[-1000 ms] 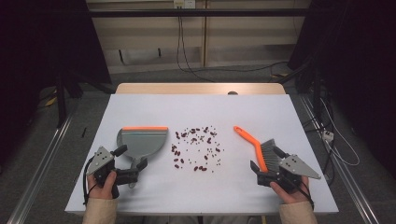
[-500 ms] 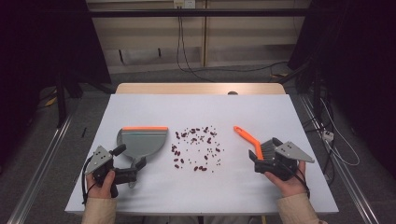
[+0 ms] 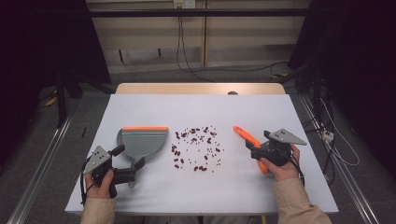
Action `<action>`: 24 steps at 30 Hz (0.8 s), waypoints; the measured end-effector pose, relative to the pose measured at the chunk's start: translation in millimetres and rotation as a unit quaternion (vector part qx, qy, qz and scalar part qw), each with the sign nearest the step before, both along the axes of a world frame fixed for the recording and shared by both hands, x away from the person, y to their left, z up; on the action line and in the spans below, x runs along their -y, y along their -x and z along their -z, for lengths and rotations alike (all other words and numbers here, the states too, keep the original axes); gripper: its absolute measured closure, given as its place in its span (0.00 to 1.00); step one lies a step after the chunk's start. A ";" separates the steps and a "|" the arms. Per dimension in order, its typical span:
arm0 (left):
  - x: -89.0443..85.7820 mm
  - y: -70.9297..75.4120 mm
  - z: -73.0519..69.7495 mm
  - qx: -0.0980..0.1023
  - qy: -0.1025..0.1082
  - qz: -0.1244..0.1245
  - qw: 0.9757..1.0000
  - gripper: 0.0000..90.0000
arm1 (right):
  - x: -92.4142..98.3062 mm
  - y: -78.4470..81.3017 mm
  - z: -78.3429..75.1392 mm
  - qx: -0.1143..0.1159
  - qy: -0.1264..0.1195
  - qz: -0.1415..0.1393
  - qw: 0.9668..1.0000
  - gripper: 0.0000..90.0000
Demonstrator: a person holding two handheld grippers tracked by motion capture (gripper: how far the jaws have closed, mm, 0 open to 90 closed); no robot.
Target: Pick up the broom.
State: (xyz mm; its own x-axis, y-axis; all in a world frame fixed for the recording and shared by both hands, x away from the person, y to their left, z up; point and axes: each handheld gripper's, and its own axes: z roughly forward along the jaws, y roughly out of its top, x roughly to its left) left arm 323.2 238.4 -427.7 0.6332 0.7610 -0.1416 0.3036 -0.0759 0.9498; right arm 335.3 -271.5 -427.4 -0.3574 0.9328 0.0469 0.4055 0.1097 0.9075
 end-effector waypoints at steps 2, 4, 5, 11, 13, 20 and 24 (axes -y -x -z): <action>0.6 -0.4 0.0 0.000 0.002 -0.001 1.000 0.04 | 0.2 -3.9 0.4 -0.007 0.003 0.005 1.000 0.22; 0.7 -0.5 -0.2 0.000 0.000 0.002 1.000 0.04 | 1.1 -9.4 1.1 -0.019 0.005 0.001 1.000 0.25; 1.0 -0.4 -0.3 0.000 0.000 0.002 1.000 0.04 | 1.7 -12.3 1.6 -0.023 0.008 0.004 1.000 0.26; 0.3 -0.9 0.5 -0.001 0.006 0.003 1.000 0.04 | 7.3 -25.6 4.7 -0.052 0.013 0.008 0.999 0.38; -0.3 -1.3 0.7 -0.002 0.006 0.003 1.000 0.04 | 9.7 -28.2 6.0 -0.055 0.020 0.015 0.998 0.43; -0.8 -2.1 0.9 -0.003 0.007 0.002 1.000 0.04 | 17.9 -35.3 13.3 -0.107 0.025 0.019 0.994 0.54; -0.6 -2.4 1.2 -0.004 0.007 0.004 1.000 0.04 | 21.4 -40.5 14.8 -0.155 0.026 0.011 0.988 0.62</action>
State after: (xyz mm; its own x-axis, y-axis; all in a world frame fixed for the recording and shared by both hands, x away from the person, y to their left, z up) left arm 325.5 238.9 -428.9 0.6375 0.7540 -0.1581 0.3115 -0.0646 0.9480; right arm 375.8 -292.9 -442.2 -0.3126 0.9443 0.1028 0.6654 0.1405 0.7331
